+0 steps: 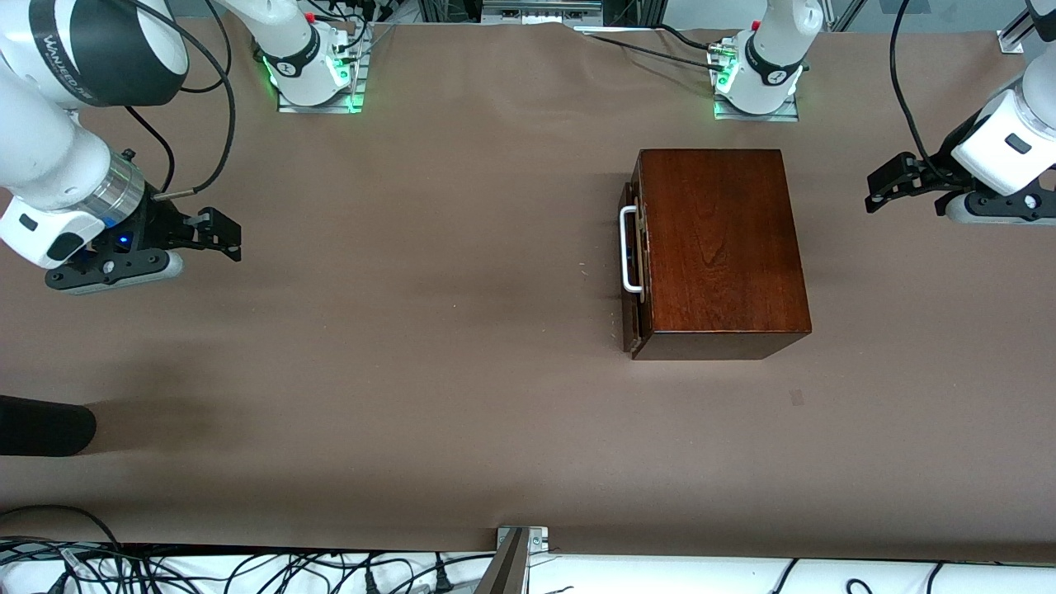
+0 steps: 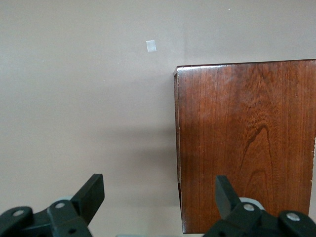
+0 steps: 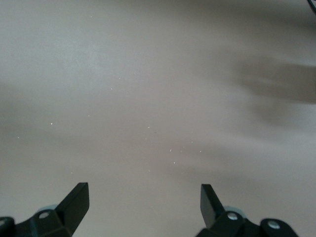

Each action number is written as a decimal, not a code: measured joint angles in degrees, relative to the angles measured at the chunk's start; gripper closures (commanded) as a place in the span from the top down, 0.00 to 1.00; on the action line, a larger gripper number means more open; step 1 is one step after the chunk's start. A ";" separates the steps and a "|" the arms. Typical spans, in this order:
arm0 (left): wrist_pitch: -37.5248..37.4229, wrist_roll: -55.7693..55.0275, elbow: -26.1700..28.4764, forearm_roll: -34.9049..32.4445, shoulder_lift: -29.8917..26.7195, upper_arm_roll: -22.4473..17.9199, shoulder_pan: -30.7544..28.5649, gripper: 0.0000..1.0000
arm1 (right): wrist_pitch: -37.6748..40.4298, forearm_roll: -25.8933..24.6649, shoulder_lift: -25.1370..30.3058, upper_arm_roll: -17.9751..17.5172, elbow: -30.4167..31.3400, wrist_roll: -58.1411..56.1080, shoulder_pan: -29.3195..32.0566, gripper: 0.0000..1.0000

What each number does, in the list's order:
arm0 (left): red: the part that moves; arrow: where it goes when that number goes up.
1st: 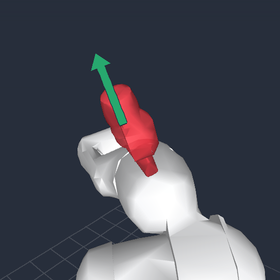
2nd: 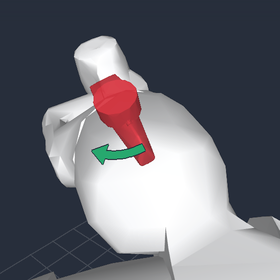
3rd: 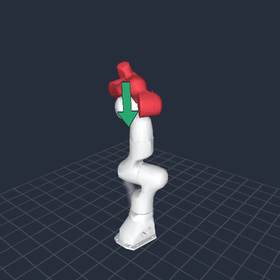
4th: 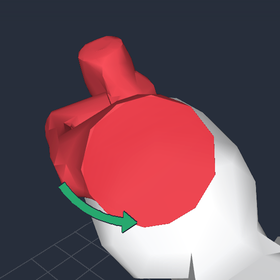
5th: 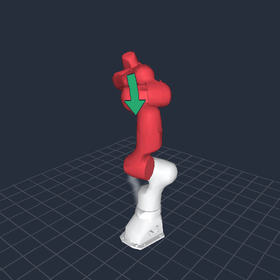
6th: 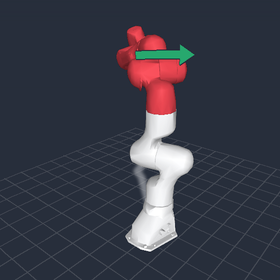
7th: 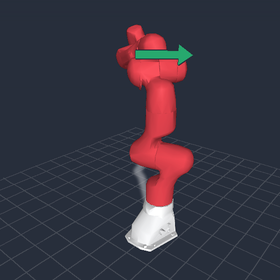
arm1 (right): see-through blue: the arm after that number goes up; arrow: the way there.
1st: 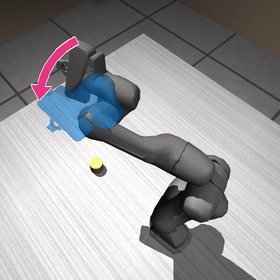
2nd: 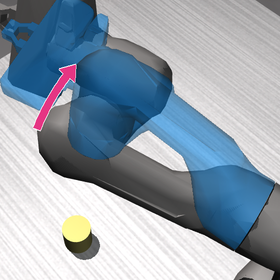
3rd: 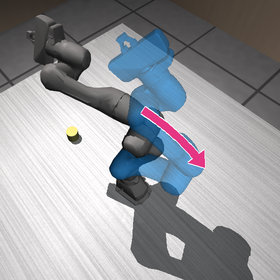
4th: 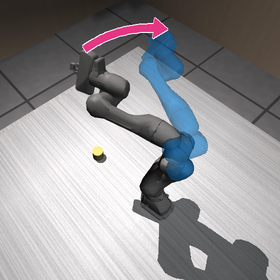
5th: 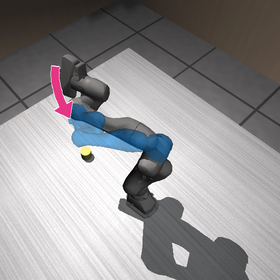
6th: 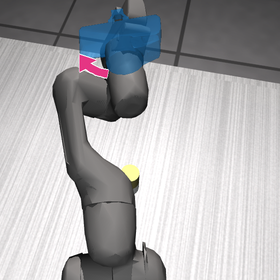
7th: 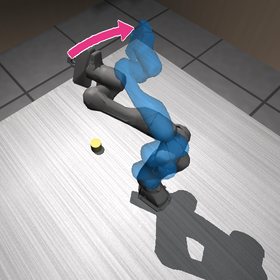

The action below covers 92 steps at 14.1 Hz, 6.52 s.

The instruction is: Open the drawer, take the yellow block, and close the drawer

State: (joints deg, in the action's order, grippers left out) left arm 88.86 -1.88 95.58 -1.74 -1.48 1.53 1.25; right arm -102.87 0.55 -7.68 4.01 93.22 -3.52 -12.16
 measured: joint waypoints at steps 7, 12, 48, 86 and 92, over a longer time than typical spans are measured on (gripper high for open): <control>-0.03 0.00 -0.76 0.00 0.33 0.28 0.01 1.00 | 0.05 0.00 0.00 0.00 0.00 0.00 0.00 1.00; -0.38 -0.03 -1.87 0.00 1.37 0.40 0.03 1.00 | 0.08 0.00 0.00 0.00 0.00 0.00 0.00 1.00; 16.07 -39.54 -0.55 -11.84 27.22 18.72 20.57 1.00 | 0.12 0.01 0.00 -0.06 0.00 0.00 -0.02 1.00; 26.49 -56.23 -0.96 -20.82 34.92 18.36 26.74 1.00 | 0.31 0.01 -0.04 0.01 0.00 0.00 -0.01 1.00; 26.73 -58.34 -5.02 -20.91 37.29 17.96 29.18 1.00 | 0.32 0.01 -0.09 0.05 0.01 -0.63 0.01 1.00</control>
State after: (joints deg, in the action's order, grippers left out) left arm 115.59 -60.22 90.57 -22.65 35.81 19.49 30.43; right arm -102.55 0.56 -7.77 4.06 93.23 -4.15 -12.15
